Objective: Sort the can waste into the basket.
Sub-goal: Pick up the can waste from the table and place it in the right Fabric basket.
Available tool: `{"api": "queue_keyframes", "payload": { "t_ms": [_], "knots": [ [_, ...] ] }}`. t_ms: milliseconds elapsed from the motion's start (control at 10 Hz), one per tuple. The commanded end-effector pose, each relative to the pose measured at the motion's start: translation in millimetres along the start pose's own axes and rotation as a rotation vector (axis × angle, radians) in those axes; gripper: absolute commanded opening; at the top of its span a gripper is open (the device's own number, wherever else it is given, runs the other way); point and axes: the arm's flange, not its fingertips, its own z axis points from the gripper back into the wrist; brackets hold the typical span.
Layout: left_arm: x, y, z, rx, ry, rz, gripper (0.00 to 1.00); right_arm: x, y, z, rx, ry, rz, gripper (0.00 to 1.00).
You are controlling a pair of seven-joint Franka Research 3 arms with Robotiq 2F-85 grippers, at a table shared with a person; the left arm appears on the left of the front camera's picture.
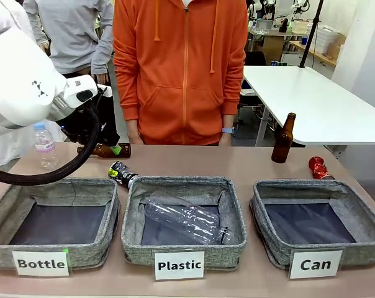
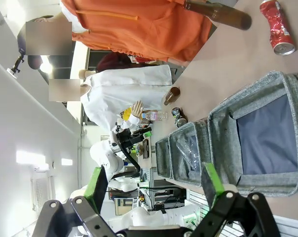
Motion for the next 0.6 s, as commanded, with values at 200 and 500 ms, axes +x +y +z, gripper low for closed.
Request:
{"api": "queue_keyframes", "payload": {
  "t_ms": [200, 500],
  "knots": [
    [21, -4, -7, -0.001, 0.236, -0.397, 1.0, 1, 2, 2, 0.004, 0.004, 0.024, 1.0],
    [67, -10, -2, 0.092, 0.273, -0.902, 1.0, 1, 2, 2, 0.004, 0.004, 0.024, 1.0]
  ]
}}
